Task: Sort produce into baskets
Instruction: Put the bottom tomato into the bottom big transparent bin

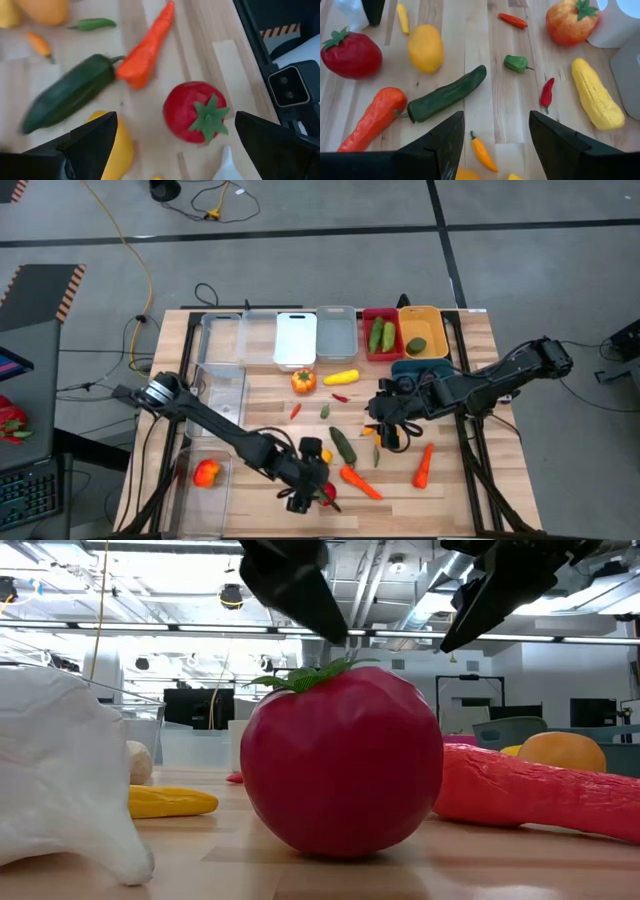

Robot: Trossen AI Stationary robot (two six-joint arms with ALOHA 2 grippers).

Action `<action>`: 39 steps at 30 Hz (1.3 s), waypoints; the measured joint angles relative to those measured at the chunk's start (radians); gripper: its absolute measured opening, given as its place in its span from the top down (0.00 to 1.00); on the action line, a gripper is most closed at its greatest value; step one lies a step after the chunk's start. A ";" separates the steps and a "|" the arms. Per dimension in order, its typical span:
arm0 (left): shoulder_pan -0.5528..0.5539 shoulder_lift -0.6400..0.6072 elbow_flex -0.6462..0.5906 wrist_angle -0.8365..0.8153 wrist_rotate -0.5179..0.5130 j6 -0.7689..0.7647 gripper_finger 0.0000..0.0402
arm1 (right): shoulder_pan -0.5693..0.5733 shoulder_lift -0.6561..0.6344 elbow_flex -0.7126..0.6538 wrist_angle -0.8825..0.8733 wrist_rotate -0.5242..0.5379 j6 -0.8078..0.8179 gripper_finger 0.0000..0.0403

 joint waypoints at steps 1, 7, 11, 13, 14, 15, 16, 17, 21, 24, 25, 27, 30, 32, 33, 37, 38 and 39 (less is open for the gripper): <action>0.000 0.013 0.000 0.018 0.015 -0.001 0.03 | 0.000 0.000 0.000 0.000 0.000 0.000 0.38; -0.005 0.073 0.000 0.094 0.043 -0.008 0.03 | -0.004 0.000 0.000 0.000 0.000 0.000 0.38; -0.010 0.098 0.000 0.111 0.054 -0.016 0.03 | -0.004 0.000 0.000 0.000 0.000 0.000 0.38; -0.011 0.111 0.000 0.113 0.068 -0.031 0.03 | -0.004 0.001 0.000 0.001 0.000 0.000 0.38; -0.012 0.112 0.000 0.112 0.075 -0.034 0.03 | -0.004 0.001 0.000 0.002 0.000 0.000 0.38; -0.012 0.112 0.000 0.114 0.081 -0.035 0.03 | -0.005 0.001 0.000 0.000 0.000 0.000 0.38; -0.012 0.112 0.000 0.117 0.082 -0.034 0.03 | -0.005 0.001 0.000 0.000 0.000 0.000 0.38; -0.012 0.113 0.001 0.121 0.080 -0.029 0.03 | -0.005 0.001 0.000 0.001 0.000 0.000 0.38; -0.015 0.139 0.001 0.140 0.093 -0.014 0.03 | -0.006 0.001 0.000 0.002 0.000 0.001 0.38; -0.011 0.145 0.000 0.132 0.114 -0.011 0.03 | -0.006 0.001 0.000 0.004 0.000 0.001 0.38; -0.009 0.144 0.000 0.138 0.111 -0.005 0.03 | -0.006 0.001 0.000 0.008 0.000 0.001 0.38; -0.008 0.143 0.001 0.138 0.081 0.016 0.03 | -0.006 0.001 0.000 0.008 0.000 0.001 0.38; -0.008 0.143 0.001 0.134 0.062 0.031 0.03 | -0.005 0.001 0.000 0.008 0.000 0.001 0.38; -0.003 0.153 0.001 0.140 0.062 0.026 0.03 | -0.005 0.001 0.000 0.007 0.000 0.001 0.38; -0.002 0.156 0.002 0.134 0.063 0.025 0.03 | -0.005 0.001 0.000 0.007 0.000 0.001 0.38; 0.001 0.158 0.001 0.116 0.062 0.030 0.03 | -0.005 0.001 0.000 0.004 0.000 0.001 0.38; 0.002 0.157 0.001 0.108 0.048 0.042 0.03 | -0.005 0.001 0.000 0.003 0.000 0.001 0.38; 0.001 0.157 0.001 0.096 0.034 0.053 0.03 | -0.005 0.001 0.000 0.004 0.000 0.001 0.38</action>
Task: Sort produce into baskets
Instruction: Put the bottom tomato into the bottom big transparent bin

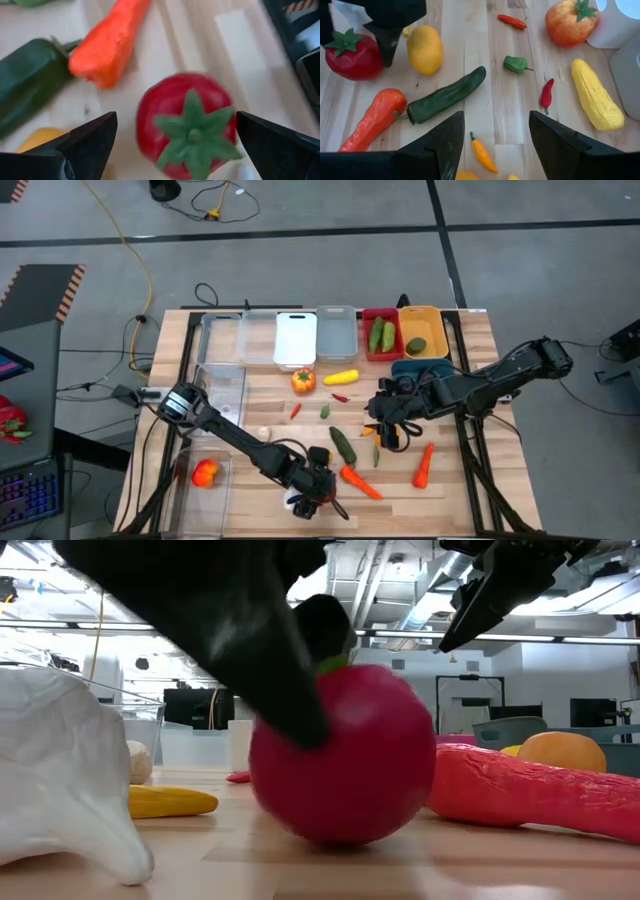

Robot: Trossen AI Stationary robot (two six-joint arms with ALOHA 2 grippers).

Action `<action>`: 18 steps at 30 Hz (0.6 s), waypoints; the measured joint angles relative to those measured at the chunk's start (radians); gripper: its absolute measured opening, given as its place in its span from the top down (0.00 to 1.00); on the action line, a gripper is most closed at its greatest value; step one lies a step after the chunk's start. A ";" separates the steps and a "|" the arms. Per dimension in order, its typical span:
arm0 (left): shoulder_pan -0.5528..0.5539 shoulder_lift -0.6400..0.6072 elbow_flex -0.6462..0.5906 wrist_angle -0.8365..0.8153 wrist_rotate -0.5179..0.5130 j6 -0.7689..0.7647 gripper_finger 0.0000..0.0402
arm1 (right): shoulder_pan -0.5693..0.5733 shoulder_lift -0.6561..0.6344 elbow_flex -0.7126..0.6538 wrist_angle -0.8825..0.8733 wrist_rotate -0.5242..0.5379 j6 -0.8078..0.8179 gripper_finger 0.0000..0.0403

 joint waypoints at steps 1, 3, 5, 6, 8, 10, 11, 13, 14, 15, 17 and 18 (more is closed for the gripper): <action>0.000 0.000 0.000 -0.008 -0.005 0.009 0.03 | 0.000 0.000 0.000 0.000 0.000 0.000 0.38; 0.000 0.001 0.000 -0.007 -0.003 0.016 0.03 | 0.000 0.000 0.000 0.000 0.000 0.000 0.38; 0.000 0.000 0.000 -0.008 -0.004 0.016 0.04 | 0.000 0.000 0.000 0.000 0.000 0.000 0.38; 0.000 0.000 -0.001 -0.009 -0.008 0.017 0.05 | 0.000 0.000 0.000 0.000 0.000 0.000 0.38; 0.000 0.000 -0.001 -0.008 -0.009 0.024 0.09 | 0.000 0.000 0.000 0.000 0.000 0.000 0.38; 0.000 0.000 -0.001 -0.008 -0.009 0.026 0.14 | 0.000 0.000 0.000 0.000 0.000 0.000 0.38; 0.000 0.000 -0.001 -0.009 -0.009 0.026 0.16 | 0.000 0.000 0.000 0.000 0.000 0.000 0.38; 0.000 0.000 -0.001 -0.009 -0.008 0.026 0.21 | 0.000 0.000 0.000 0.000 0.000 0.000 0.38; 0.000 0.000 -0.001 -0.008 -0.008 0.026 0.24 | 0.000 0.000 0.000 0.000 0.000 0.000 0.38; 0.000 0.000 -0.001 -0.008 -0.008 0.026 0.26 | 0.000 0.000 0.000 0.001 0.000 0.000 0.38; 0.000 0.000 -0.001 -0.008 -0.008 0.025 0.30 | 0.000 0.000 0.000 0.001 0.000 0.000 0.38; 0.000 0.000 -0.001 -0.008 -0.005 0.021 0.31 | 0.000 0.000 0.000 0.001 0.000 0.000 0.38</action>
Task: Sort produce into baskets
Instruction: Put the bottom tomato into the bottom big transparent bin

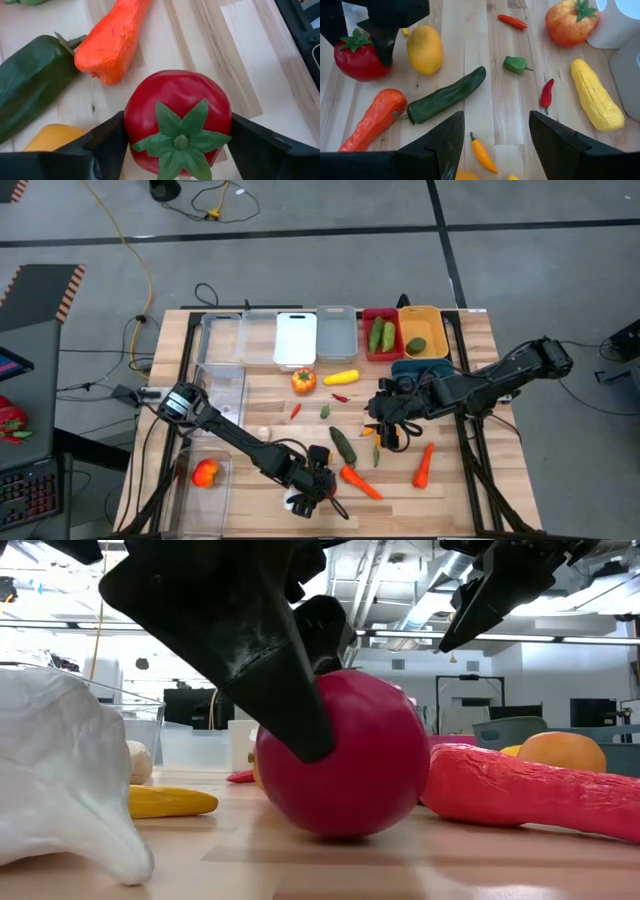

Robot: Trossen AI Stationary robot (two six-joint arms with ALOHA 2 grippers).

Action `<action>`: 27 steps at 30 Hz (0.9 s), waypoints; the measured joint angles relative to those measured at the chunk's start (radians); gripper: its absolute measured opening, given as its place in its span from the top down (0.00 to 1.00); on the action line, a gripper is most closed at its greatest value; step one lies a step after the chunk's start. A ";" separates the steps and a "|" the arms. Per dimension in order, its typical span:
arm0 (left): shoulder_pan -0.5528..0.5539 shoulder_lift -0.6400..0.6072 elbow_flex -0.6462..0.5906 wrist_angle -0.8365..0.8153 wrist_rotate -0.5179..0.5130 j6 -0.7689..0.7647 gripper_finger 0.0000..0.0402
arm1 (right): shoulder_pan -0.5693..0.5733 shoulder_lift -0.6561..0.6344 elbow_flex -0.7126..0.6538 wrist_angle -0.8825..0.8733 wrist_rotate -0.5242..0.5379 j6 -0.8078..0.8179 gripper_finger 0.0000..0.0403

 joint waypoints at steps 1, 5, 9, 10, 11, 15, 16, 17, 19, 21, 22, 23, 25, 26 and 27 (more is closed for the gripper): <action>0.000 0.000 0.000 0.000 0.003 -0.003 0.32 | 0.000 0.000 0.000 0.000 0.000 0.000 0.38; 0.000 -0.004 0.011 -0.033 0.006 -0.007 0.32 | 0.000 0.000 0.000 0.000 0.000 0.000 0.38; 0.000 -0.006 0.101 -0.185 0.009 -0.033 0.31 | 0.000 0.000 0.000 -0.001 0.000 0.000 0.38; 0.000 -0.007 0.134 -0.240 0.018 -0.041 0.30 | 0.000 0.000 0.000 -0.001 0.000 0.000 0.38; 0.000 -0.007 0.165 -0.287 0.032 -0.049 0.30 | 0.000 0.000 0.000 -0.001 0.000 0.000 0.38; -0.007 -0.008 0.288 -0.462 0.088 -0.097 0.30 | 0.000 0.000 0.000 -0.002 0.000 0.000 0.38; -0.011 -0.008 0.322 -0.504 0.095 -0.108 0.30 | 0.000 0.000 0.000 -0.002 0.000 0.000 0.38; -0.016 -0.009 0.356 -0.551 0.098 -0.120 0.30 | 0.000 0.000 0.000 -0.002 0.000 0.000 0.38; -0.026 -0.010 0.411 -0.643 0.104 -0.149 0.30 | 0.000 0.000 0.000 -0.002 0.000 0.000 0.38; -0.039 -0.010 0.459 -0.734 0.102 -0.191 0.30 | 0.000 0.000 0.000 -0.002 0.000 0.000 0.38; -0.046 -0.010 0.480 -0.777 0.101 -0.215 0.30 | 0.000 0.000 0.000 -0.002 0.000 0.000 0.38; -0.054 -0.010 0.500 -0.821 0.095 -0.239 0.30 | 0.000 0.000 0.000 -0.002 0.000 0.000 0.38; -0.074 -0.010 0.530 -0.905 0.081 -0.291 0.30 | 0.000 0.000 0.000 -0.002 0.000 0.000 0.38; -0.086 -0.010 0.540 -0.946 0.076 -0.320 0.30 | 0.000 0.000 0.000 -0.002 0.000 0.000 0.38; -0.098 -0.010 0.545 -0.983 0.072 -0.349 0.30 | 0.000 0.000 0.000 -0.002 0.000 0.000 0.38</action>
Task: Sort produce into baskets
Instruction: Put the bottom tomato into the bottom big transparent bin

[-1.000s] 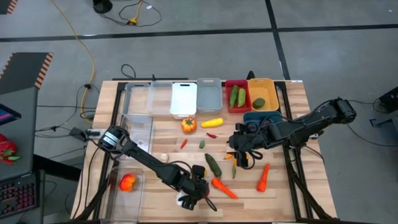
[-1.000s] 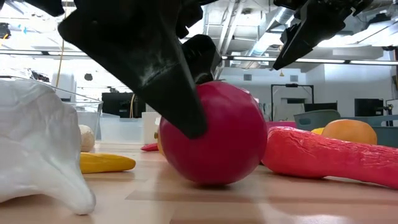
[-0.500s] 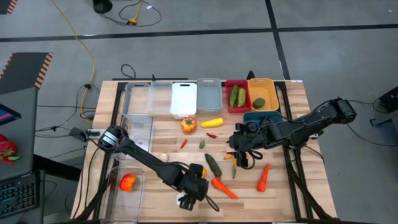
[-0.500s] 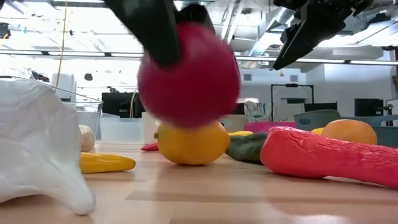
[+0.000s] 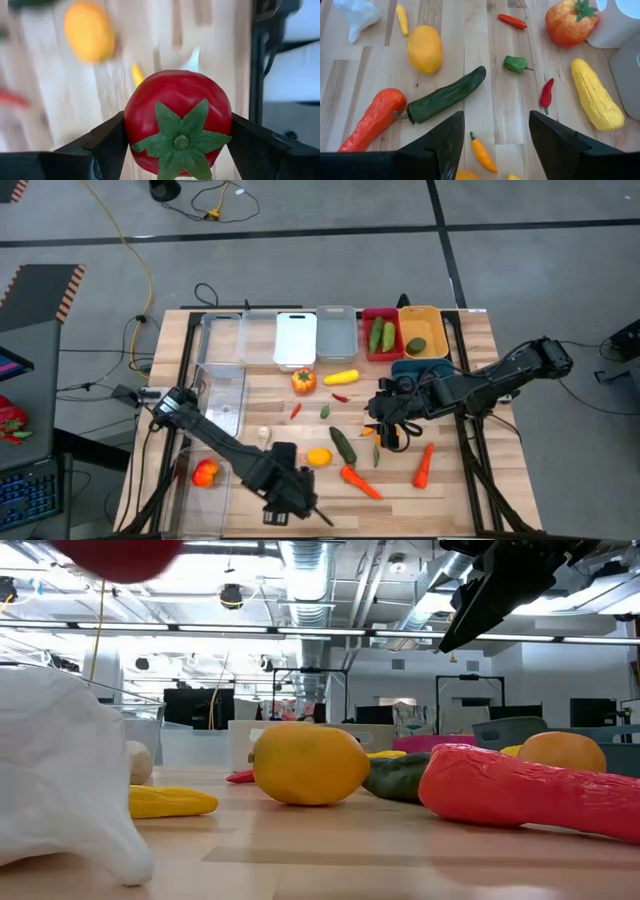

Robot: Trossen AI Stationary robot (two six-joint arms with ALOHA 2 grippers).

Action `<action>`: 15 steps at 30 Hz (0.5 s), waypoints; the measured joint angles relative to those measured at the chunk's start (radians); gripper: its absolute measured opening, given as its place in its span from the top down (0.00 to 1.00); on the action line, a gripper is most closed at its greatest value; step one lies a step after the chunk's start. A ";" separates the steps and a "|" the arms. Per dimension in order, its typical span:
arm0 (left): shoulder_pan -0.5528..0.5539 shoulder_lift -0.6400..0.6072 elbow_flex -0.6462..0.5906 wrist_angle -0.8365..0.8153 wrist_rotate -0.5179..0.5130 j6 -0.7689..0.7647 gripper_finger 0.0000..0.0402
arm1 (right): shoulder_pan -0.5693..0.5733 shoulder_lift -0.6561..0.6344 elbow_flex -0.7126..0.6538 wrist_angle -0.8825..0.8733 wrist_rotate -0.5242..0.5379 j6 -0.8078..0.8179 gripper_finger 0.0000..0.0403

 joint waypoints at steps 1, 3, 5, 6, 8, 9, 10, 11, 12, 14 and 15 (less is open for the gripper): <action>-0.012 0.000 0.001 -0.031 -0.003 -0.035 0.30 | 0.000 0.000 0.000 0.000 0.000 0.000 0.38; -0.039 0.000 0.001 -0.086 -0.003 -0.111 0.30 | 0.000 0.000 0.000 0.000 0.000 0.000 0.38; -0.071 0.000 0.001 -0.127 0.011 -0.179 0.30 | 0.000 0.000 0.000 0.000 0.000 0.000 0.38; -0.088 0.000 0.002 -0.143 0.017 -0.213 0.30 | 0.000 0.000 0.000 0.000 0.000 0.000 0.38; -0.122 0.000 0.002 -0.167 0.023 -0.287 0.30 | 0.000 0.000 0.000 0.000 0.000 0.000 0.38; -0.140 0.000 0.002 -0.181 0.022 -0.325 0.30 | 0.000 0.000 0.000 0.000 0.000 0.000 0.38; -0.161 0.000 0.002 -0.193 0.023 -0.369 0.30 | 0.000 0.000 0.000 0.000 0.000 0.000 0.38; -0.179 0.000 0.002 -0.198 0.023 -0.411 0.30 | 0.000 0.000 0.000 0.000 0.000 0.000 0.38; -0.199 -0.001 0.002 -0.194 0.023 -0.451 0.30 | 0.000 0.000 0.000 0.000 0.000 0.000 0.38; -0.238 -0.001 0.002 -0.194 0.022 -0.533 0.30 | 0.000 0.000 0.000 0.000 0.000 0.000 0.38; -0.258 -0.001 0.002 -0.194 0.022 -0.575 0.30 | 0.000 0.000 0.000 0.000 0.000 0.000 0.38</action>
